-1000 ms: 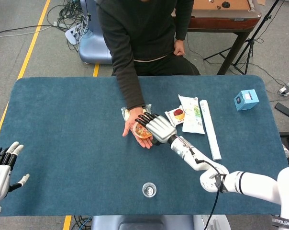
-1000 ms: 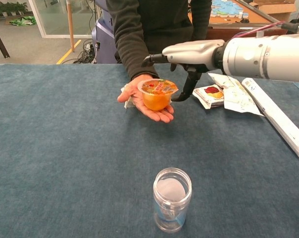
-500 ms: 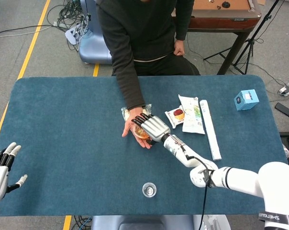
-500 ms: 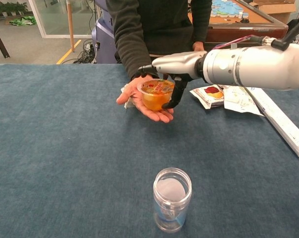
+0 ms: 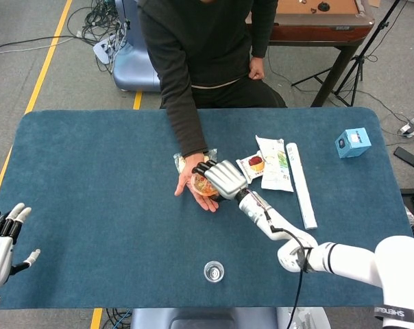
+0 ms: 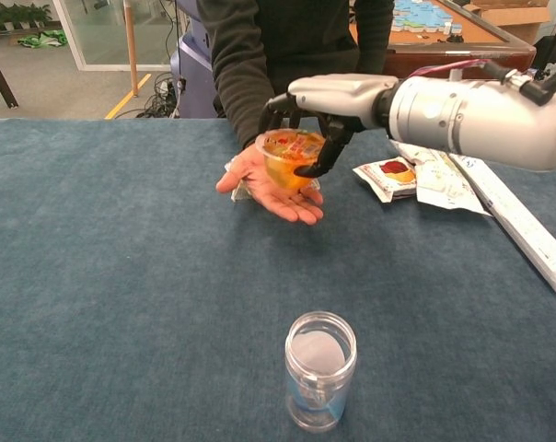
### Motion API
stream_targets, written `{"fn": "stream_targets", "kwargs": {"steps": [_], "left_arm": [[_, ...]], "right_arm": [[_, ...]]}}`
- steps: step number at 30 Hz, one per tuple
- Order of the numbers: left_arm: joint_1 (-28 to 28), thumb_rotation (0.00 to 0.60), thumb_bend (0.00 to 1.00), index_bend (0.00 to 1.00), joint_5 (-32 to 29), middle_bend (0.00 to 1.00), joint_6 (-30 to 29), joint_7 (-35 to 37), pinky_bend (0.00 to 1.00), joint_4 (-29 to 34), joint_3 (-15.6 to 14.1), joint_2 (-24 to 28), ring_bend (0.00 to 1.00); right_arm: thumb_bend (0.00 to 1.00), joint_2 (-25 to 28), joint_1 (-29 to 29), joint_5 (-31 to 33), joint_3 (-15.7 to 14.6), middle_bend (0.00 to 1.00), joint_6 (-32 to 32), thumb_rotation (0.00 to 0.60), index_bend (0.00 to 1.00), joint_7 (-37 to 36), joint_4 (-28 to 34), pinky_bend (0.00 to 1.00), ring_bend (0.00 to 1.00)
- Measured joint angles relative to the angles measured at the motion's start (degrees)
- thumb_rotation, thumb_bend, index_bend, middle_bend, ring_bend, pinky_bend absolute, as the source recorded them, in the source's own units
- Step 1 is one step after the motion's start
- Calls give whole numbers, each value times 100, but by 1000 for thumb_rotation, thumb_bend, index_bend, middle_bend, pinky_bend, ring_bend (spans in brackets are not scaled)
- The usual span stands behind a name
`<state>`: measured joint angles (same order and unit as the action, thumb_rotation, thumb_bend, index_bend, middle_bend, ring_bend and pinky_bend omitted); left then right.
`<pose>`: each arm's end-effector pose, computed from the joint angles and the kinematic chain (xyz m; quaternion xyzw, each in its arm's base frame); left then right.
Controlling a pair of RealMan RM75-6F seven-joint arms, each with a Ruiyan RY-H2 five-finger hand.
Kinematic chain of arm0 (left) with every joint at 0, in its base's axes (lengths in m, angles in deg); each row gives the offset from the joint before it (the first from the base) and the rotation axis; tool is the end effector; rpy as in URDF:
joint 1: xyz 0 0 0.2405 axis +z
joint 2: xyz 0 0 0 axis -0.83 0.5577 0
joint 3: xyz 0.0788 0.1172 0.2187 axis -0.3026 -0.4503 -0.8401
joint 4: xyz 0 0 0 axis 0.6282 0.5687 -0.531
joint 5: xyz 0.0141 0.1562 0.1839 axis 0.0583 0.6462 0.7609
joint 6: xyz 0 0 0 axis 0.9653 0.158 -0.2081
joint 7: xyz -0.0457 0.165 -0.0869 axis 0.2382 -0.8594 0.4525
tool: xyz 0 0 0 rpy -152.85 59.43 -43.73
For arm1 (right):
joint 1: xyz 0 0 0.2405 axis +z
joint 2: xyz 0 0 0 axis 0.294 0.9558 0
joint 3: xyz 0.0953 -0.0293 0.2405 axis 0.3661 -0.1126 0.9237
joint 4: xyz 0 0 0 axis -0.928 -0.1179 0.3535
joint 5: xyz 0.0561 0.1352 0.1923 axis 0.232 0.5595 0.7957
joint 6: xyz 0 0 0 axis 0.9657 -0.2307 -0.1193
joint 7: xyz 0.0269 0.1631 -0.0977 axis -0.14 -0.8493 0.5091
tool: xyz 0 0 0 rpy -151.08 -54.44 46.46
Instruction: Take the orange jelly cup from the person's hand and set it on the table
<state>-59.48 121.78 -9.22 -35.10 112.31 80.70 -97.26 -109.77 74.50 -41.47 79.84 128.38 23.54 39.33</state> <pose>-0.3252 0.2214 0.1352 -0.5950 -0.3598 -0.3668 0.6180 -0.0457 -0.4394 -0.0699 0.8027 -0.3116 0.3858 0.3313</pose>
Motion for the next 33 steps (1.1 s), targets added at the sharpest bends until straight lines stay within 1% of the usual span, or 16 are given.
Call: {"fn": "stream_targets", "kwargs": {"steps": [5,9,11,14,17,21,23,25,27,28,29,31,33], "left_arm": [[-20,600,210,107,26,70,18,-13,33,23,3,4,94],[-36,600,210,107,60,70,31,-25,33,35,-3,-30,94],[-42,600,210,107,79,70,38,-33,33,35,-11,-53,94],[-49,600,210,107,92,70,51,-37,33,24,-20,-74,94],[-47,600,211,107,98,70,47,-30,33,20,-24,-82,94],[-34,600,210,107,97,70,33,-20,33,16,-29,-89,94],[-23,600,210,107,98,70,19,-13,33,10,-33,-95,93],[-13,600,210,107,102,70,14,-3,33,1,-43,-101,94],[-5,600,210,107,101,70,10,6,33,-9,-47,-104,94],[-2,600,210,107,101,70,7,10,33,-13,-48,-104,94],[-1,600,210,107,101,70,2,14,33,-15,-46,-105,94],[1,600,211,107,105,70,-3,22,33,-16,-44,-104,94],[2,600,211,107,108,70,-1,27,33,-19,-46,-105,94]], "right_arm": [[452,480,-276,-213,-82,340,255,600,415,-121,464,548,299],[452,920,-578,-361,-297,340,398,600,415,-170,769,548,299],[451,1012,-701,-396,-402,340,431,600,415,-211,800,548,299],[452,1034,-800,-418,-516,340,407,600,416,-323,698,548,299],[451,983,-867,-443,-622,338,345,600,416,-388,459,548,301],[452,788,-946,-505,-738,299,261,600,406,-526,59,526,284],[451,683,-969,-530,-779,260,207,600,361,-586,-123,491,249],[452,560,-991,-567,-823,217,149,600,279,-652,-337,444,209],[451,440,-1011,-610,-863,138,92,600,136,-718,-545,379,147],[450,395,-1019,-631,-878,70,60,600,51,-754,-624,330,93],[450,356,-1026,-656,-891,32,33,600,14,-796,-686,295,56],[447,317,-1052,-735,-912,0,9,600,0,-887,-737,236,6],[447,321,-1088,-803,-924,0,49,600,0,-917,-719,204,0]]}}
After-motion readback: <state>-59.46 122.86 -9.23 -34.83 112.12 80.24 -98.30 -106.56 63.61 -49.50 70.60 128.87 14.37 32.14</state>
